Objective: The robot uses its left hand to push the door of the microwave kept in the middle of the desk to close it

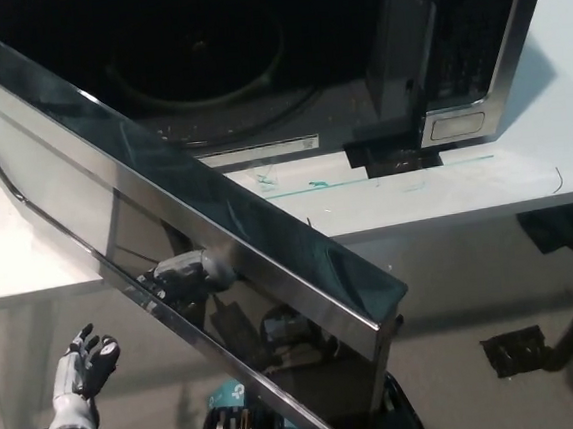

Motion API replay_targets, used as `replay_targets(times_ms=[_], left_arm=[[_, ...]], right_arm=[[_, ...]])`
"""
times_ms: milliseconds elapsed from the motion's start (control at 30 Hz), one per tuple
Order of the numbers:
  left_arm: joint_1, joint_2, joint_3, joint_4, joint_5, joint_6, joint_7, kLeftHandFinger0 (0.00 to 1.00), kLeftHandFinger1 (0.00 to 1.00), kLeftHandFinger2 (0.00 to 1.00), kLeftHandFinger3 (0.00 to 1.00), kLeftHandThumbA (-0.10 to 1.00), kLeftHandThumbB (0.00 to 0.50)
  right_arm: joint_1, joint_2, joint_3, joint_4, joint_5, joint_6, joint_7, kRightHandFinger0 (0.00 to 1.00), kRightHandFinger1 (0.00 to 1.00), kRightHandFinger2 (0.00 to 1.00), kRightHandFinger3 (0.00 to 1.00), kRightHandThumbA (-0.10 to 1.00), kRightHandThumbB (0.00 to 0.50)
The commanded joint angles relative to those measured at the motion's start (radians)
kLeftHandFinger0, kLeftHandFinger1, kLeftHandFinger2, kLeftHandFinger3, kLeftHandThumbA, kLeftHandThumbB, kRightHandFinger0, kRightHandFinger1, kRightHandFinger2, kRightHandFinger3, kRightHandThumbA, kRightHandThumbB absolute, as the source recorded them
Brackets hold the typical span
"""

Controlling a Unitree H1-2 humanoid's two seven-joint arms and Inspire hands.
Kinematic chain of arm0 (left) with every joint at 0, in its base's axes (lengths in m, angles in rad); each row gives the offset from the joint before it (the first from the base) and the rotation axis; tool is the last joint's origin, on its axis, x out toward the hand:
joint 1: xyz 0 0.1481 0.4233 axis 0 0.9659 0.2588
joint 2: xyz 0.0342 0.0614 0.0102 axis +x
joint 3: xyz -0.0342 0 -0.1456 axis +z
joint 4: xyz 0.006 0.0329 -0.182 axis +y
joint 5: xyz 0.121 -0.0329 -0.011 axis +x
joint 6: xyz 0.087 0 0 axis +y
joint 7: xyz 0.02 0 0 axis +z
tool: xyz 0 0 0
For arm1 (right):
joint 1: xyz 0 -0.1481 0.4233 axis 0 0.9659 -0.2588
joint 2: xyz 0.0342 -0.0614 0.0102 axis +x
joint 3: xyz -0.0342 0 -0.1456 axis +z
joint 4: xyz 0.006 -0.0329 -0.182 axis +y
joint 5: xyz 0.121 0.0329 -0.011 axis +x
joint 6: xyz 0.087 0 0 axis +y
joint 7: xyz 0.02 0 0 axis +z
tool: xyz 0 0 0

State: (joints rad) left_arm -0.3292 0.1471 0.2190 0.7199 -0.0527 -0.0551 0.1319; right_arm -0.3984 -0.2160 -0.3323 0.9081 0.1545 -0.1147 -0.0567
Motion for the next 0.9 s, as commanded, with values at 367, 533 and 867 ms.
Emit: replay_targets(times_ms=[367, 533, 867], left_arm=[[0.352, 0.064, -0.120, -0.720, 0.358, 0.208, 0.095, 0.46, 0.49, 0.53, 0.49, 0.47, 0.065], [0.454, 0.096, -0.160, -0.888, 0.428, 0.264, 0.052, 0.39, 0.41, 0.48, 0.53, 0.56, 0.053], [0.421, 0.170, -0.204, -0.998, 0.558, -0.079, 0.128, 0.00, 0.00, 0.00, 0.12, 0.37, 0.000]], right_arm=[[-0.031, -0.037, -0.012, -0.041, 0.023, -0.033, -0.016, 1.00, 1.00, 1.00, 1.00, 0.38, 0.238], [-0.026, -0.028, -0.029, -0.043, 0.051, -0.040, -0.004, 1.00, 1.00, 1.00, 1.00, 0.32, 0.219], [-0.015, -0.039, 0.007, -0.040, -0.003, -0.046, -0.029, 1.00, 1.00, 1.00, 1.00, 0.40, 0.229]])
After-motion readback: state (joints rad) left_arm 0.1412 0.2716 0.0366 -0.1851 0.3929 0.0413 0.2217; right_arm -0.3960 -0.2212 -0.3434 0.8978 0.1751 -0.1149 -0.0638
